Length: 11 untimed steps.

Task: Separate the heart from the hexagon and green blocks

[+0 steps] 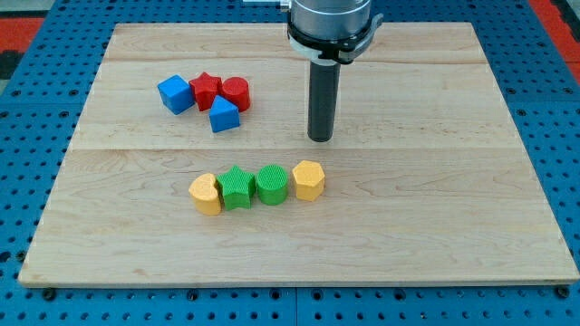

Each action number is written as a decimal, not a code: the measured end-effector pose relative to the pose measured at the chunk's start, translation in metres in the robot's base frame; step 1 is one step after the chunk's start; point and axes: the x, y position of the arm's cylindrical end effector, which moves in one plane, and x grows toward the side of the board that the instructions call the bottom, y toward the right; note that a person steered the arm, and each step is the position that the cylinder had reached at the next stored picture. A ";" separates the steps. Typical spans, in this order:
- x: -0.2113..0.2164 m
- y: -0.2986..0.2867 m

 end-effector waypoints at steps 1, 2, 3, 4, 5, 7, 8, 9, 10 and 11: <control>0.000 0.017; 0.000 0.017; 0.003 0.018; 0.033 -0.010; 0.051 -0.065; 0.060 -0.135; 0.069 -0.150; 0.082 -0.128; 0.084 -0.097; 0.107 -0.128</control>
